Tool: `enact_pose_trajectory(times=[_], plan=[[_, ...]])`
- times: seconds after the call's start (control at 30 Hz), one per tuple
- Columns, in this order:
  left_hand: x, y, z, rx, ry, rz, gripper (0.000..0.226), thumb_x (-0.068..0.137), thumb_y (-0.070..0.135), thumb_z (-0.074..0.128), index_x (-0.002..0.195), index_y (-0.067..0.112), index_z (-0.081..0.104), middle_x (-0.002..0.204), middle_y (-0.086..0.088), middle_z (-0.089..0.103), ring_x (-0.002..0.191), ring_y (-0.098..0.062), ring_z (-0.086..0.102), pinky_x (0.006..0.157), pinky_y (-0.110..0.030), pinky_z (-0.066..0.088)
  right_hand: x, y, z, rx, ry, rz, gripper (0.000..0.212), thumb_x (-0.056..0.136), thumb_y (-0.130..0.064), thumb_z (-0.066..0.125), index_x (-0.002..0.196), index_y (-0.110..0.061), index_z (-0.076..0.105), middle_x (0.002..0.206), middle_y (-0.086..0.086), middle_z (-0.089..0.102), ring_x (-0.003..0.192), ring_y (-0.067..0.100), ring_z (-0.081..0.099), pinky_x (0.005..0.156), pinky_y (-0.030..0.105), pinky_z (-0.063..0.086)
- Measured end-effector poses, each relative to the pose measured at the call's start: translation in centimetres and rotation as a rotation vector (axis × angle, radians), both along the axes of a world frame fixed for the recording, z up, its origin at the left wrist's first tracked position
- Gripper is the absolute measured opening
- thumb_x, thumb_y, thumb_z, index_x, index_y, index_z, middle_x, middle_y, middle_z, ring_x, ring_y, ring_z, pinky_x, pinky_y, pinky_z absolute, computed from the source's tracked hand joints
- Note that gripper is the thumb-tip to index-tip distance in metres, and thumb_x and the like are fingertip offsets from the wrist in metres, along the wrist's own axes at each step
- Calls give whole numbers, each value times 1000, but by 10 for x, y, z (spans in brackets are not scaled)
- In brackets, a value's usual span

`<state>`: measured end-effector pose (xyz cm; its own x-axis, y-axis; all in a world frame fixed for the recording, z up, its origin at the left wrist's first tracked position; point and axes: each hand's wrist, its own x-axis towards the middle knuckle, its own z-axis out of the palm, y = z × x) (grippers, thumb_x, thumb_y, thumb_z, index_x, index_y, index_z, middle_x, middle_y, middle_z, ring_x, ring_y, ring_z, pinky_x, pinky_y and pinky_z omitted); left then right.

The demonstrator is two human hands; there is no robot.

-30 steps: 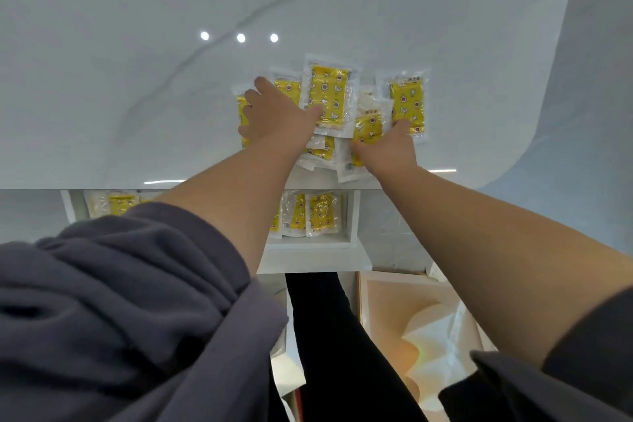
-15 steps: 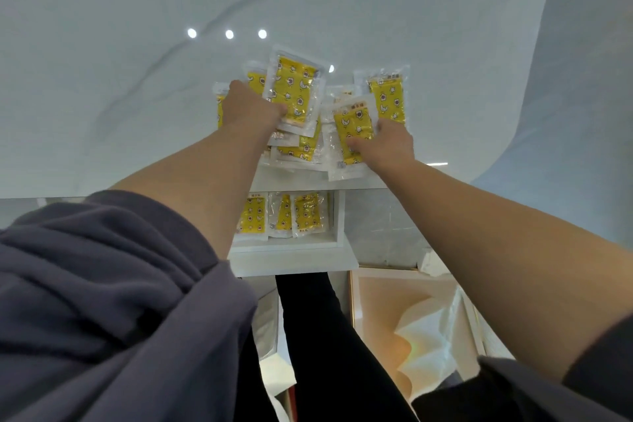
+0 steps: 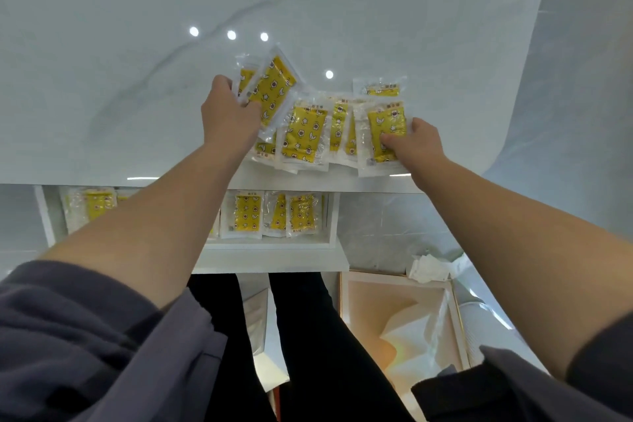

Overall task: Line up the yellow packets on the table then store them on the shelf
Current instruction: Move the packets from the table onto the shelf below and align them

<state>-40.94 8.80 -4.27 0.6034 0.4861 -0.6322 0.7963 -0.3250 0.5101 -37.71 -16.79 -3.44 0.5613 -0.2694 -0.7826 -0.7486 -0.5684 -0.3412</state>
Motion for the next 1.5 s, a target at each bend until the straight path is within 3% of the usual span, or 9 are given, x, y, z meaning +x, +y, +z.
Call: enact_pose_trajectory(times=[0.17, 0.3, 0.43, 0.53, 0.73, 0.87, 1.03, 1.17, 1.5], plan=[[-2, 0, 2, -57, -20, 0, 18, 91, 18, 55, 99, 14, 40, 81, 8, 40, 65, -5, 42, 53, -21, 38, 9, -1, -1, 53, 27, -61, 14, 78, -12, 69, 91, -12, 63, 94, 5, 69, 91, 24, 67, 88, 41, 56], [-8, 2, 4, -186, 49, 112, 29, 83, 20, 62, 111, 12, 57, 106, -7, 62, 94, -23, 62, 80, -39, 55, 11, 9, -1, 110, 20, -110, 27, 79, -9, 61, 106, -7, 61, 101, 10, 68, 90, 27, 66, 86, 44, 56], [-20, 3, 5, -348, 64, 237, 28, 82, 11, 71, 107, 15, 60, 100, -3, 66, 85, -18, 66, 70, -33, 57, 6, 17, -5, 143, 16, -155, 22, 81, -6, 65, 100, -12, 55, 104, 10, 65, 92, 26, 65, 87, 46, 56], [-31, 9, 9, -430, 49, 300, 27, 79, 8, 75, 98, 22, 62, 96, 1, 69, 87, -19, 69, 76, -37, 58, -3, 18, -5, 225, 24, -185, 19, 84, -3, 66, 92, -18, 59, 102, 8, 68, 96, 26, 68, 89, 45, 56], [-61, 27, 21, -541, 76, 321, 22, 79, 9, 76, 93, 22, 64, 98, -1, 72, 89, -20, 71, 80, -39, 57, -24, 28, 11, 499, 164, -285, 33, 87, 0, 65, 119, -6, 62, 114, 12, 70, 103, 28, 68, 89, 44, 55], [-88, 43, 33, -600, 105, 327, 22, 79, 7, 75, 94, 20, 66, 99, -3, 72, 88, -19, 71, 72, -33, 57, -44, 48, 25, 567, 284, -228, 36, 89, -3, 63, 125, -6, 59, 115, 11, 69, 100, 25, 69, 81, 39, 58], [-122, 69, 38, -616, 173, 279, 23, 76, 9, 77, 94, 19, 67, 98, -5, 73, 93, -25, 69, 88, -42, 54, -84, 76, 35, 628, 371, -258, 23, 89, -5, 64, 111, -8, 64, 103, 10, 73, 86, 23, 72, 67, 36, 60], [-151, 92, 33, -648, 231, 278, 38, 75, 7, 78, 109, 9, 62, 106, -11, 70, 100, -29, 67, 97, -50, 48, -124, 97, 28, 702, 364, -377, 26, 91, 0, 58, 117, -4, 61, 103, 14, 71, 88, 27, 71, 72, 40, 60], [-192, 115, -2, -763, 261, 248, 19, 85, 7, 68, 103, 10, 63, 100, -8, 73, 93, -24, 70, 89, -42, 54, -180, 150, -25, 630, 365, -277, 43, 86, 1, 65, 128, -5, 55, 115, 15, 69, 105, 31, 67, 91, 48, 54]])
